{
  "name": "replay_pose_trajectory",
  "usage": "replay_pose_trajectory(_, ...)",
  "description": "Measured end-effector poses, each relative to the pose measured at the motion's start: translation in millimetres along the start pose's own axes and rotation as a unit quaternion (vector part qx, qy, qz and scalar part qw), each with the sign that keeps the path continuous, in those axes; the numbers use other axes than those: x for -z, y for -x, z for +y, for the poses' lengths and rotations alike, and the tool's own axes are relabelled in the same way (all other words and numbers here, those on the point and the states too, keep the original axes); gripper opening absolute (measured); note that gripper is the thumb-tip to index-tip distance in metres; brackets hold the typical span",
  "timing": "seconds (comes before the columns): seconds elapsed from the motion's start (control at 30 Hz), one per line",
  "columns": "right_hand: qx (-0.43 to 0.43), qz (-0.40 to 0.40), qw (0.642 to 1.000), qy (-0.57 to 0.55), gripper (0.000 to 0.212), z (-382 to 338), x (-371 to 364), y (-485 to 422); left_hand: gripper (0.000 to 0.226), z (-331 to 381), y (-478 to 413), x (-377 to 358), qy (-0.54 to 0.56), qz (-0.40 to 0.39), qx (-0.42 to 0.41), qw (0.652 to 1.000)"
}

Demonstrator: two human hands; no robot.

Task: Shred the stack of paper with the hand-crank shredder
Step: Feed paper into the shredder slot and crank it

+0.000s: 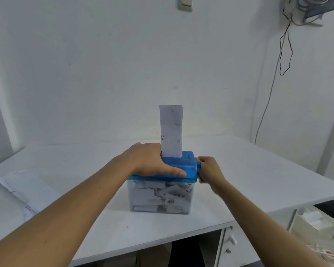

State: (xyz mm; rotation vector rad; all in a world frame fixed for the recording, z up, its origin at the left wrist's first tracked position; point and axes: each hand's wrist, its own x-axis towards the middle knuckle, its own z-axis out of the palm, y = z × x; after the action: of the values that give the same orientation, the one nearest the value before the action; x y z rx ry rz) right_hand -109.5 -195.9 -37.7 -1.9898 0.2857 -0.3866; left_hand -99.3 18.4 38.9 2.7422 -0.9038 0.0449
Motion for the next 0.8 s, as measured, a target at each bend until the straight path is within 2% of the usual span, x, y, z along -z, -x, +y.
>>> replay_pose_trajectory(0.1, -0.010, -0.008, 1.000, -0.023, 0.032, 19, -8, 22, 0.093, 1, 0, -1, 0.001, 0.009, 0.002, 1.000)
replay_pose_trajectory(0.3, -0.026, 0.001, 1.000, -0.017, 0.047, 19, -4, 56, 0.094, 1, 0, -1, 0.000, 0.008, 0.005, 1.000)
replay_pose_trajectory(0.43, -0.004, -0.060, 0.998, 0.010, 0.046, 4, 17, 90, 0.096, 0, -1, 1, 0.014, -0.009, 0.013, 1.000)
replay_pose_trajectory(0.6, 0.056, -0.168, 0.979, -0.099, 0.034, -56, 66, 105, 0.096, -1, -1, 3, 0.041, -0.017, 0.032, 0.998)
replay_pose_trajectory(0.7, 0.078, -0.137, 0.982, -0.108, 0.038, -71, 69, 69, 0.091, 0, 0, 2, 0.032, -0.017, 0.031, 0.999)
replay_pose_trajectory(0.8, 0.044, -0.075, 0.989, -0.120, 0.041, -68, 54, 28, 0.092, 1, 0, 2, 0.019, -0.009, 0.026, 0.999)
